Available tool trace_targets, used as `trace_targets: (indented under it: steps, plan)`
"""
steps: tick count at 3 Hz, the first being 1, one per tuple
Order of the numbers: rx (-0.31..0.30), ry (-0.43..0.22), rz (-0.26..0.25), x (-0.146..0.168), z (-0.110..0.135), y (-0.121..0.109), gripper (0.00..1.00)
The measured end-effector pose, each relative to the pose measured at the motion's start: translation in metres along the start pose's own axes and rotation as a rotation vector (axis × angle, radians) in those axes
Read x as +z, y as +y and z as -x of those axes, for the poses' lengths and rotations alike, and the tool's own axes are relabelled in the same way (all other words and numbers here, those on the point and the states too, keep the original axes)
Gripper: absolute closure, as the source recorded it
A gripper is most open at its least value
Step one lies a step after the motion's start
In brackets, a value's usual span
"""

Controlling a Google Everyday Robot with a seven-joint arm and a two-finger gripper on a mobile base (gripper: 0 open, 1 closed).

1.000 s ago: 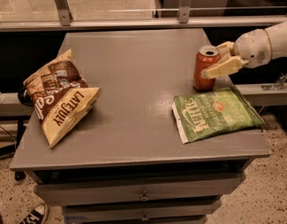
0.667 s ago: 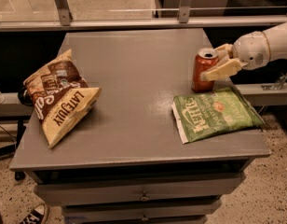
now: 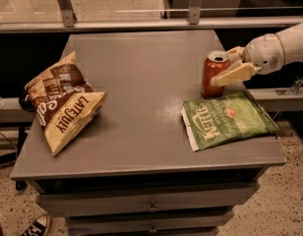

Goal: Move coke can near green jalapeno chip bag

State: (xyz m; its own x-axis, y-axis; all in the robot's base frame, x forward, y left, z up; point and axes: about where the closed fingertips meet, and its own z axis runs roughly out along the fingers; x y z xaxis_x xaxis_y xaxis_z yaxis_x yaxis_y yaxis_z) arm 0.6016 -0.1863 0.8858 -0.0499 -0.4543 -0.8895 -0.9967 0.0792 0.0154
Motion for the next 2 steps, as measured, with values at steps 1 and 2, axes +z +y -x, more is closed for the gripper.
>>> trace_targets:
  steps: [1, 2]
  plan:
    - [0.007, -0.001, 0.014, -0.004, 0.004, 0.008, 0.0]
    - [0.012, 0.016, -0.005, -0.023, 0.001, 0.017, 0.0]
